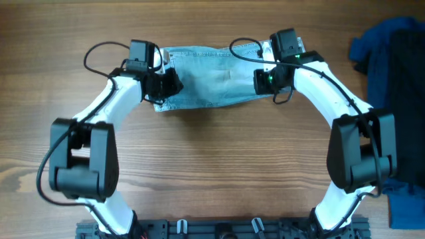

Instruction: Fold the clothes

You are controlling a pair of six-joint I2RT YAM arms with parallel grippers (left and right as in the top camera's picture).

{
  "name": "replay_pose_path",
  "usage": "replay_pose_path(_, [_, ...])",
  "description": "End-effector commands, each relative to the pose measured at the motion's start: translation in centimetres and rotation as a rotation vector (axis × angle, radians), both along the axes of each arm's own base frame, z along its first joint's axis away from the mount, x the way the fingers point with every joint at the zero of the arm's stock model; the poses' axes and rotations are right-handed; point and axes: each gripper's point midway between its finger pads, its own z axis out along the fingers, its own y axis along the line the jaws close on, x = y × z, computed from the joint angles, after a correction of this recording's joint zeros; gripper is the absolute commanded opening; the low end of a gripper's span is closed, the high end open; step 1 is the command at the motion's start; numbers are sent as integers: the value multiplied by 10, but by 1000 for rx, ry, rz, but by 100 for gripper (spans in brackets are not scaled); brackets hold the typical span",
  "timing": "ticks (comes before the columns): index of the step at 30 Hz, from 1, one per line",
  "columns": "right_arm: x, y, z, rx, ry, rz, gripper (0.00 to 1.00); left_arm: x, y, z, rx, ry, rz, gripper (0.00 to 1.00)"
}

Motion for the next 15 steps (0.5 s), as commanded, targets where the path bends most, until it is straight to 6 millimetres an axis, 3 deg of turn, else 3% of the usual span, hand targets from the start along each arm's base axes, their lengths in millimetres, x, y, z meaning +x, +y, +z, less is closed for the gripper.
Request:
replay_pose_path(1, [-7,-37,-36,-153,31,-64,13,-7,17,-29,91,65,24,11])
replay_pose_path(5, [-15,-57,-65,-180,63,-104,14,-20,33,-44,180,131,50,9])
replay_pose_path(9, [-21,-73,-78,-173,102,-172,14,-27,47,-49,262,162,73,4])
replay_pose_path(12, [-21,-72,-75,-143,106,-172,4,-26,49,-49,272,158,76,4])
replay_pose_path(15, [-13,-63,-54,-96,89,-157,4,-21,48,-36,265,124,81,4])
